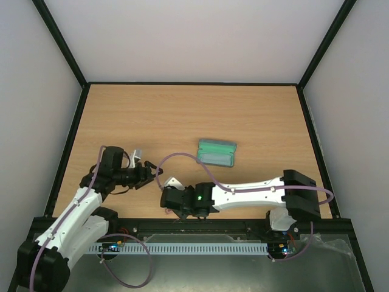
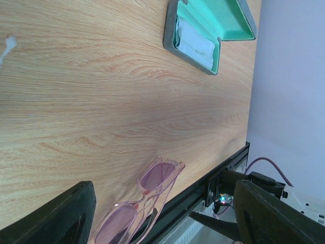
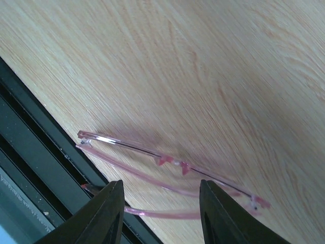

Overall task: Organize the sunglasses
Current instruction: Adjust the sunglasses at the center of the board.

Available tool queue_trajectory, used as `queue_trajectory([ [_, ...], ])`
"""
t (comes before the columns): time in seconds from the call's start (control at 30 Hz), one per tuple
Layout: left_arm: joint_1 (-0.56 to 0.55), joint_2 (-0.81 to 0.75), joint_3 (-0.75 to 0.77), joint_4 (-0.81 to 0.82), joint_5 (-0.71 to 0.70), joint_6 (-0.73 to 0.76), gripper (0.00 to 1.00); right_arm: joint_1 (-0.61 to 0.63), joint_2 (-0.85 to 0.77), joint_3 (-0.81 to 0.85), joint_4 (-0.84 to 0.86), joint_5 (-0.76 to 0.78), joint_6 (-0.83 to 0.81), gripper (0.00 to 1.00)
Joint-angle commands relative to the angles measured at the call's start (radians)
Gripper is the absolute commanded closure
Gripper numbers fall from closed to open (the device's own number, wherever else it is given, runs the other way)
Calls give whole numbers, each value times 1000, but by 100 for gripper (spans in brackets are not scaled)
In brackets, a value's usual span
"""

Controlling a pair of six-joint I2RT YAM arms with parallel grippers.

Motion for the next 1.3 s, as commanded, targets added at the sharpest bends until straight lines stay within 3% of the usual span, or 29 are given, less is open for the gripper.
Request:
queue_trajectory([
  [0.0,24,-33,-14,-54,21,17,23,4,69,61,-28,-8,-110,57],
  [0.6,126,-63,-5,-129,88,90,24,-27,244,121,-26,-37,-214,57],
  [1.03,166,-45,9,-154,123,133,25,-203,261,120,40,-112,-282,58],
  [1.27,175,-31,12,-147,139,139,24,-333,283,150,74,-268,-329,60],
])
